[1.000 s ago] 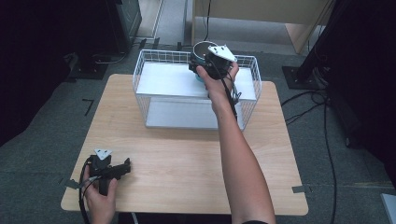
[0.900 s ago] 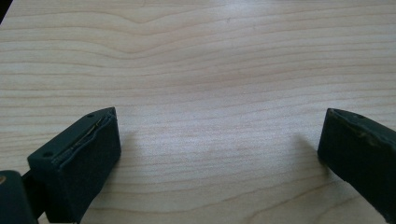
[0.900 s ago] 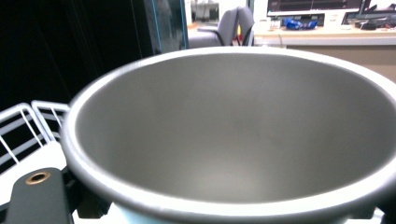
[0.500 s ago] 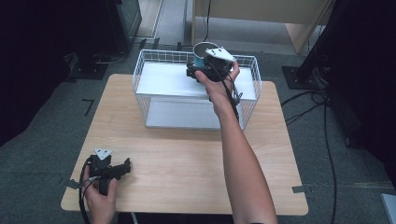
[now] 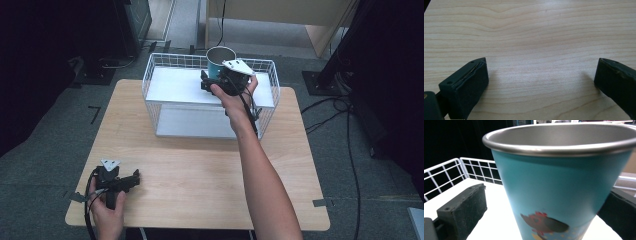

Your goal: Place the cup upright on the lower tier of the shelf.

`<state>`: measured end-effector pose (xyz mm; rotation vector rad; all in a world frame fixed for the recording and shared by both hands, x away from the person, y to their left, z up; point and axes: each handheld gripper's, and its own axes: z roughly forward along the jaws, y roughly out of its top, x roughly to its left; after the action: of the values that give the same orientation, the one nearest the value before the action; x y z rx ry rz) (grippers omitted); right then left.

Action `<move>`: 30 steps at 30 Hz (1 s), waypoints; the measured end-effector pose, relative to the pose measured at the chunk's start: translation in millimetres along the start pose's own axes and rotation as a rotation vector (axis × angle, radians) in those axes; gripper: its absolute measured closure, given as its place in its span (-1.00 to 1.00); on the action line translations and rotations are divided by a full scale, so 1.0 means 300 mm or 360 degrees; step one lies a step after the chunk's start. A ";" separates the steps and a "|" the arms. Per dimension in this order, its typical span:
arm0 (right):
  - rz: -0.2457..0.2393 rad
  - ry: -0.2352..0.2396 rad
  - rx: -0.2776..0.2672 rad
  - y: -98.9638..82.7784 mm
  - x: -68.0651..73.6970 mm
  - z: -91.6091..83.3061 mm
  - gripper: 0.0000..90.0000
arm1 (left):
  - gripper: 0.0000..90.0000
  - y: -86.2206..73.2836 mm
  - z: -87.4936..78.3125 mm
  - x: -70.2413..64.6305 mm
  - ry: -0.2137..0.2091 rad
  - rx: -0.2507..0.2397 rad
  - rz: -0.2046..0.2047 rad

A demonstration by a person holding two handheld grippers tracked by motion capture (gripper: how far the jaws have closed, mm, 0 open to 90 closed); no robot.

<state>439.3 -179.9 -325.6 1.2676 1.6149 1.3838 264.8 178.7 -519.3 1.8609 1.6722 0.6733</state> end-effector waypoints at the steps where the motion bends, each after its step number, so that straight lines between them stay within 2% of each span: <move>1: 0.0008 0.0006 -0.0005 -0.001 -0.001 -0.005 -1.00 | -1.00 0.000 0.000 0.000 0.0000 -0.0001 0.0000; 14: 0.0034 0.0096 -0.0050 -0.029 0.000 -0.095 -1.00 | -1.00 0.000 0.000 0.000 0.0001 0.0001 0.0003; 25: 0.0035 0.0140 -0.0101 -0.053 -0.012 -0.202 -1.00 | -1.00 0.000 0.000 0.001 0.0001 -0.0001 0.0004; 30: 0.0009 0.0162 -0.0118 -0.076 -0.016 -0.259 -1.00 | -1.00 0.000 0.000 0.000 0.0002 0.0000 0.0004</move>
<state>364.1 -209.7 -330.3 1.1765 1.6127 1.5189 264.8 178.9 -519.3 1.8629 1.6708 0.6753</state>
